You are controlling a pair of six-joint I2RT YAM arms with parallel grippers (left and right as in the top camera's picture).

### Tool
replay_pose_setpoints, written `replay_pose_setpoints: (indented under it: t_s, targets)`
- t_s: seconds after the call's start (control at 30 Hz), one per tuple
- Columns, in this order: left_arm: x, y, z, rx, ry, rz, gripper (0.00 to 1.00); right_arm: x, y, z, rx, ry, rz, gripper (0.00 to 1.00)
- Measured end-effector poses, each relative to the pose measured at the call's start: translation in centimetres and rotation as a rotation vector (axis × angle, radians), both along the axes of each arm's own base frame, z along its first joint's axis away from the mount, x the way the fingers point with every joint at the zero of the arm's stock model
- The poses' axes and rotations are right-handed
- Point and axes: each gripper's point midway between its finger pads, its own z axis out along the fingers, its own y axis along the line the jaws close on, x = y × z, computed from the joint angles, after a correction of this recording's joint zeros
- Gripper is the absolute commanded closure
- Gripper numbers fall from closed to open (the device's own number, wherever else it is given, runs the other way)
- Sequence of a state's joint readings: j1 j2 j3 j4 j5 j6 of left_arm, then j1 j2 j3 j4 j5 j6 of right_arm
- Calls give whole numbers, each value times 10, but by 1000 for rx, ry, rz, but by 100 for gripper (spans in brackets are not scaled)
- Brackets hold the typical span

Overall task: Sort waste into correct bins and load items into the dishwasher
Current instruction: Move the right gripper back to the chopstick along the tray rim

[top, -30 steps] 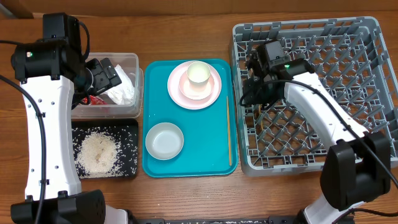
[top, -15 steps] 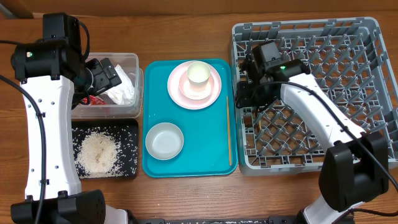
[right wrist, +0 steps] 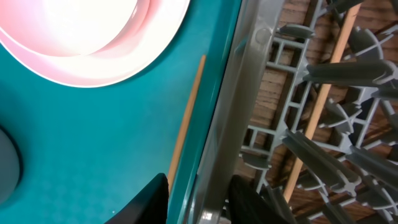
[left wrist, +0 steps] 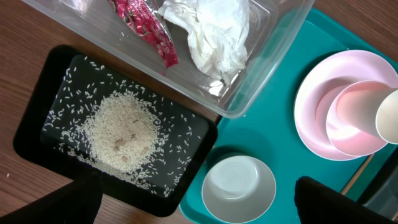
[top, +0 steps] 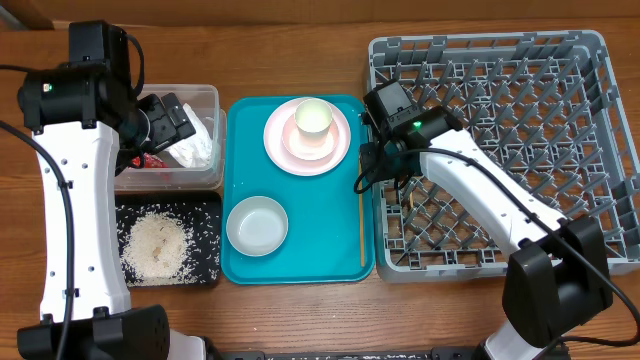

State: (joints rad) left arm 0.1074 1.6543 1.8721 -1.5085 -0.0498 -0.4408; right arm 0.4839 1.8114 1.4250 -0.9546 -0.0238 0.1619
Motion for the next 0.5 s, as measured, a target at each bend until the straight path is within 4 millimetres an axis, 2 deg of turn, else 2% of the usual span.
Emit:
replay_pose_setpoints:
  t_s: [0.27, 0.33, 0.5]
  targets:
    - [0, 0, 0, 0, 0, 0, 0, 4, 0, 4, -2, -17, -18, 67]
    - [0, 0, 0, 0, 0, 0, 0, 10, 5, 14, 17, -37, -25, 67]
    - [0, 0, 0, 0, 0, 0, 0, 22, 25, 55, 74, -105, -10, 67]
